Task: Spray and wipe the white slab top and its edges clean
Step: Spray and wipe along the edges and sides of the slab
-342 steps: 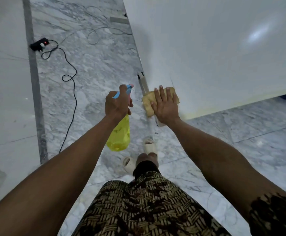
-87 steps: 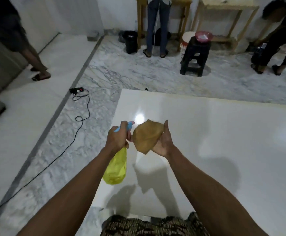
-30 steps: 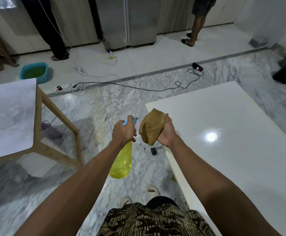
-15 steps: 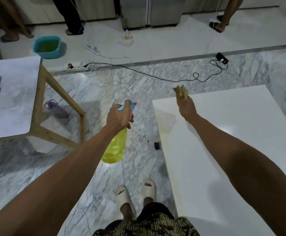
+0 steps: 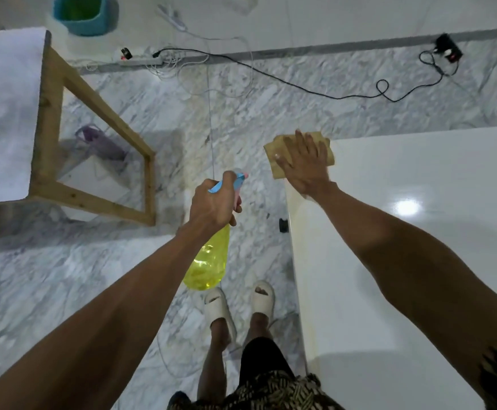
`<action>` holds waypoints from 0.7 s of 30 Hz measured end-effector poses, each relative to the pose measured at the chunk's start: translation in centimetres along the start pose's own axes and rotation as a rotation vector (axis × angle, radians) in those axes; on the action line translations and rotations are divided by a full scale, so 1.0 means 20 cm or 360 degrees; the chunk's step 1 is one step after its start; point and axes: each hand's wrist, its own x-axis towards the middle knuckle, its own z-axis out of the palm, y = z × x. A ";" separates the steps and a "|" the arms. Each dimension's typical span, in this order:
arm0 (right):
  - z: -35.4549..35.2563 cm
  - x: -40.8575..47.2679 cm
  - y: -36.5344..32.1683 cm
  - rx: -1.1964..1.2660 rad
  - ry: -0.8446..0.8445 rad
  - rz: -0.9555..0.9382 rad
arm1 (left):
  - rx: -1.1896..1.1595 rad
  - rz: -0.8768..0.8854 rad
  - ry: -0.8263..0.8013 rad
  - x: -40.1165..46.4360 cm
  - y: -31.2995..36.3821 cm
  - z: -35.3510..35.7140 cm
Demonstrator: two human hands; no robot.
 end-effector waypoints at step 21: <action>0.19 -0.20 0.01 -0.0188 0.0265 -0.0136 | 0.0129 -0.0090 0.0059 -0.16 -0.12 -0.01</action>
